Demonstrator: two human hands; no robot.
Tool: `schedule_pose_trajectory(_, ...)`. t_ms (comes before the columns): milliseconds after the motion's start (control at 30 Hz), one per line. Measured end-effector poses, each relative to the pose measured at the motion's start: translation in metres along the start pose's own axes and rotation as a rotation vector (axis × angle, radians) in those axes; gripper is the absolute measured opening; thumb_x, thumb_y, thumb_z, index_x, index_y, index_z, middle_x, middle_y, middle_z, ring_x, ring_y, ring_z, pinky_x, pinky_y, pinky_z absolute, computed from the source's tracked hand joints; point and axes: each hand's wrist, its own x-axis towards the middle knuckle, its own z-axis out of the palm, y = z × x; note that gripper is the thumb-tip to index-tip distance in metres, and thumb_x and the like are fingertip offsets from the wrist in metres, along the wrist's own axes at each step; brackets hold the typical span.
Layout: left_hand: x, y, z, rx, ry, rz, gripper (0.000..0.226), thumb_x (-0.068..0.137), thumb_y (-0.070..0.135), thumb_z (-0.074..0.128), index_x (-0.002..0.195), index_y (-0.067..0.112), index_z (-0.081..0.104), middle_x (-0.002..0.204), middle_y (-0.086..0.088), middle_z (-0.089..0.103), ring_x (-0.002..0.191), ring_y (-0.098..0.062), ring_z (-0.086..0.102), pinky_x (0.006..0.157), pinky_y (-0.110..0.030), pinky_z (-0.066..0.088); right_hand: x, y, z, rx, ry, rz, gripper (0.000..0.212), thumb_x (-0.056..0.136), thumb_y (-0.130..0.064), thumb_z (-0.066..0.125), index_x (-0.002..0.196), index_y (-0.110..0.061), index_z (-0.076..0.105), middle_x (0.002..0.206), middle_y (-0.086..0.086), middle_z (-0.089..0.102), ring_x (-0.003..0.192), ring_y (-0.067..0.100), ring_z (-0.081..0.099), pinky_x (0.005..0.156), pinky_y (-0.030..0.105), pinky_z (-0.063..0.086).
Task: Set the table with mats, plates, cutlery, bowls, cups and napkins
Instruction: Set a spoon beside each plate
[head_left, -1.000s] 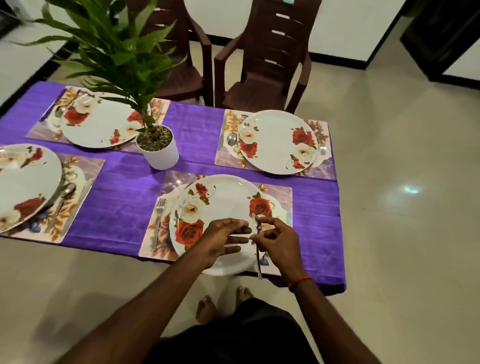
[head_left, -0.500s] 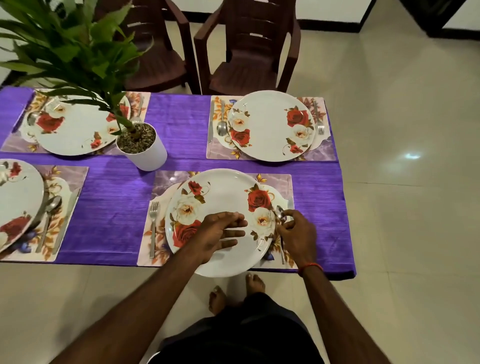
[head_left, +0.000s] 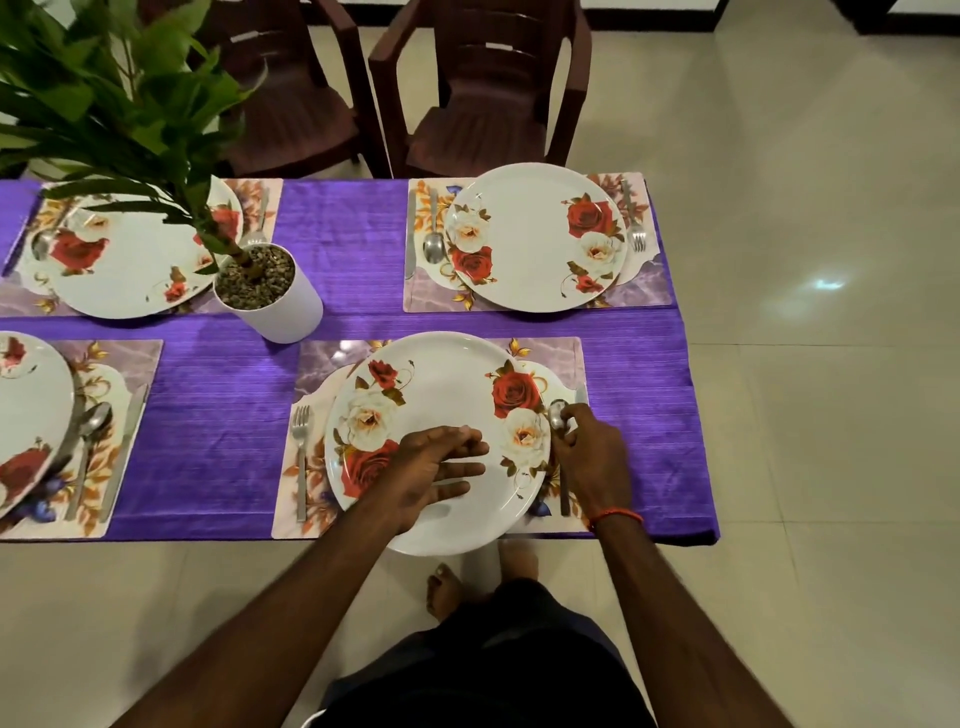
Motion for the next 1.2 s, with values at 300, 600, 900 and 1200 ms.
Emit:
schedule_pose_trajectory(300, 0.0, -0.001, -0.005, 0.002, 0.022, 0.0, 0.025, 0.102, 0.03, 0.06, 0.115, 0.012, 0.071, 0.109, -0.006, 0.077, 0.102, -0.027, 0.074, 0.099, -0.05, 0.055, 0.0, -0.002, -0.005, 0.035, -0.019, -0.006, 0.023, 0.095, -0.027, 0.068, 0.116, -0.019, 0.06, 0.091, 0.003, 0.072, 0.078, 0.017, 0.069, 0.07, 0.036, 0.062)
schedule_pose_trajectory(600, -0.002, -0.002, -0.01, 0.002, 0.059, 0.013, 0.026, 0.101, 0.031, 0.06, 0.116, 0.013, 0.071, 0.109, -0.005, 0.077, 0.103, -0.027, 0.074, 0.097, -0.048, 0.056, -0.006, -0.002, -0.013, 0.034, -0.09, -0.001, 0.025, 0.094, -0.028, 0.07, 0.115, -0.021, 0.06, 0.091, 0.003, 0.073, 0.078, 0.016, 0.069, 0.067, 0.03, 0.06)
schedule_pose_trajectory(900, -0.02, 0.017, -0.018, -0.018, 0.145, 0.107, 0.028, 0.101, 0.035, 0.06, 0.116, 0.015, 0.071, 0.109, -0.002, 0.077, 0.104, -0.024, 0.074, 0.094, -0.043, 0.057, 0.018, -0.035, -0.064, 0.149, -0.141, -0.101, 0.03, 0.087, -0.027, 0.078, 0.114, -0.021, 0.066, 0.069, -0.01, 0.069, 0.06, 0.0, 0.065, 0.059, 0.023, 0.055)
schedule_pose_trajectory(1200, -0.052, 0.017, -0.043, -0.111, 0.434, 0.301, 0.035, 0.085, 0.048, 0.074, 0.114, 0.028, 0.069, 0.116, -0.001, 0.074, 0.111, -0.024, 0.069, 0.09, -0.038, 0.054, 0.028, -0.134, -0.007, -0.163, -0.344, -0.737, 0.056, 0.086, -0.061, 0.053, 0.133, -0.031, 0.055, 0.126, 0.0, 0.063, 0.119, 0.025, 0.055, 0.101, 0.047, 0.044)
